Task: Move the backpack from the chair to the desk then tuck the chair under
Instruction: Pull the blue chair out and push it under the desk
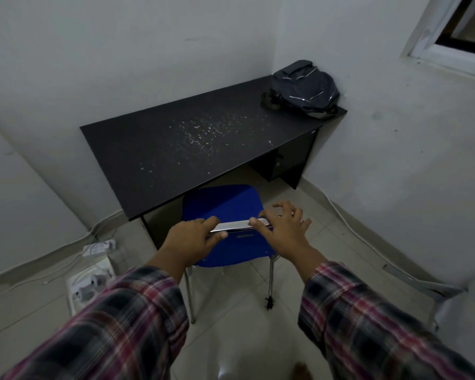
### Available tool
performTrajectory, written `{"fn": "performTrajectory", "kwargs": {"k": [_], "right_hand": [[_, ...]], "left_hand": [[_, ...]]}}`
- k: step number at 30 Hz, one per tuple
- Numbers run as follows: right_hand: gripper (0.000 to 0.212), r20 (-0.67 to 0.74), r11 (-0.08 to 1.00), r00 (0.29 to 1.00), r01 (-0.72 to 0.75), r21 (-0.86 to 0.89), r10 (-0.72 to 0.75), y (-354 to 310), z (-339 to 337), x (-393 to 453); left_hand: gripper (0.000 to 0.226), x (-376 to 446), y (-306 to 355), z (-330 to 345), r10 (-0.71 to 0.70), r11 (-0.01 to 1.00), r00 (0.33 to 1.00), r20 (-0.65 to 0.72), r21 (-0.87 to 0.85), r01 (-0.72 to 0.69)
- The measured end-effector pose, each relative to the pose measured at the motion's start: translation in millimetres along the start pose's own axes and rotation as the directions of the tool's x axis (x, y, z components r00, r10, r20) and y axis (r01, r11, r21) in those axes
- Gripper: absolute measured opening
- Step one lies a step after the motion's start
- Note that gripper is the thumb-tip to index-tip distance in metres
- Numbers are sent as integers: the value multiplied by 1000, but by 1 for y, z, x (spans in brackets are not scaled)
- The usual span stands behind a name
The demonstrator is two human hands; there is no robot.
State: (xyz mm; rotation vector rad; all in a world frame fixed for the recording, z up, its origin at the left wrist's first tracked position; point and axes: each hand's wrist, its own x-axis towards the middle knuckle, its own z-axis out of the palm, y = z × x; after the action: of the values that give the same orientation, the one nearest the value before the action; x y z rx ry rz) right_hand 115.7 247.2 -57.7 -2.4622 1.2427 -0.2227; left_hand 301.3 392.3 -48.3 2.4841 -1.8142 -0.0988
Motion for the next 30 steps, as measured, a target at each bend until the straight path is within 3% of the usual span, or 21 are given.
{"fn": "performTrajectory", "kwargs": {"k": [12, 19, 21, 23, 25, 28, 30], "right_hand": [[49, 112, 965, 961, 258, -36, -253, 57, -34, 140], [75, 213, 866, 859, 492, -90, -466, 125, -71, 210], [74, 258, 844, 831, 529, -95, -492, 132, -77, 219], [65, 185, 829, 834, 545, -126, -520, 136, -73, 217], [54, 5, 851, 859, 508, -130, -512, 139, -56, 205], [44, -235, 926, 904, 375, 32, -358, 129, -33, 199], [45, -278, 943, 912, 329, 53, -303, 124, -30, 214]], "left_hand": [[64, 112, 40, 5, -260, 965, 957, -127, 11, 264], [70, 165, 113, -2, -423, 906, 902, -83, -34, 421], [75, 178, 127, -7, -448, 894, 892, -62, -5, 449], [79, 188, 137, -7, -457, 886, 888, -49, 66, 460], [80, 192, 141, -2, -460, 879, 887, -50, 119, 462], [77, 196, 137, 6, -455, 882, 883, -118, 72, 465], [78, 205, 131, 9, -404, 901, 894, -191, 87, 426]]}}
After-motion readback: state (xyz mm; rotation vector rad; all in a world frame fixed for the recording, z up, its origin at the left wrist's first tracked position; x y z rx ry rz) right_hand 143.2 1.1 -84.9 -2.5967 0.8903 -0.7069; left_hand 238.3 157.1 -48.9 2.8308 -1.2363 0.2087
